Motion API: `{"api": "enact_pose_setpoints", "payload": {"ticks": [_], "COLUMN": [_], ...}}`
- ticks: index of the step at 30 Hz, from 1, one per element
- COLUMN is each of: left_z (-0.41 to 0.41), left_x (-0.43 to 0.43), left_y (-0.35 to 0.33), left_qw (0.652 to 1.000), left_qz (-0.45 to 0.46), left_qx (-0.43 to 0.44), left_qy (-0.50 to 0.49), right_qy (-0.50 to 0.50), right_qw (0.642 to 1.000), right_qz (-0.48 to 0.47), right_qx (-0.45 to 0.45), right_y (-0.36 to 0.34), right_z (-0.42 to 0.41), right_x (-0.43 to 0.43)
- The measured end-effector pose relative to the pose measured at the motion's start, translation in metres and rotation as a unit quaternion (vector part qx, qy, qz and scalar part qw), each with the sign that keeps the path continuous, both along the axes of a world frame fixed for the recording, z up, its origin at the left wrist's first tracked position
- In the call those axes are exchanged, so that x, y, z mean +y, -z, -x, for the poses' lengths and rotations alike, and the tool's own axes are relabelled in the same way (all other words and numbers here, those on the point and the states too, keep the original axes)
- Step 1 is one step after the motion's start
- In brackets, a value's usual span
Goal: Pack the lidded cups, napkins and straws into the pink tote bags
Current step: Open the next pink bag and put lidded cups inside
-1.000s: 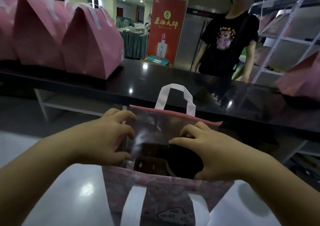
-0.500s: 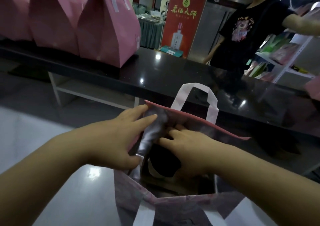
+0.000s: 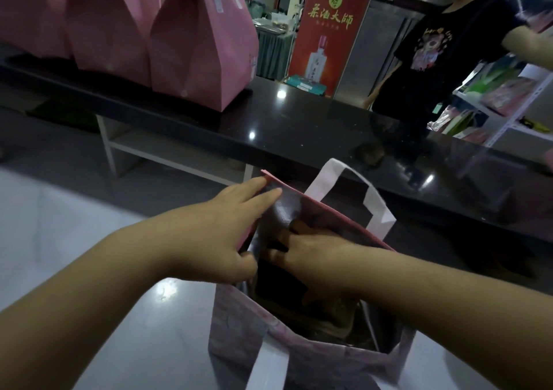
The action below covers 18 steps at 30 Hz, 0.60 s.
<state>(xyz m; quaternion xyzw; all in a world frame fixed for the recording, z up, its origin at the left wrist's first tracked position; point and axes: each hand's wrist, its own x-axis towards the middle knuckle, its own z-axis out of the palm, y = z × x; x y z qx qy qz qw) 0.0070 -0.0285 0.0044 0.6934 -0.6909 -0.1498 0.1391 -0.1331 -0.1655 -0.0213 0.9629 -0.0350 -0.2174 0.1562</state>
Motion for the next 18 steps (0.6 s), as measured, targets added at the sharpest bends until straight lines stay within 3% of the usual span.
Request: {"api": "enact_pose_setpoints", "payload": {"ticks": [8, 18], "left_z": [-0.002, 0.002], "left_x": [-0.004, -0.005], "left_y": [0.001, 0.005], "left_qw": [0.998, 0.985], "left_qz": [0.051, 0.172], "left_qx": [0.023, -0.013], "left_qy": [0.019, -0.013], "right_qy": [0.015, -0.002], "right_qw": [0.995, 0.998], "right_qz": [-0.095, -0.064], "right_qx": [-0.009, 0.019], "right_y": [-0.004, -0.002], "right_z": [0.003, 0.01], "right_x": [-0.002, 0.007]}}
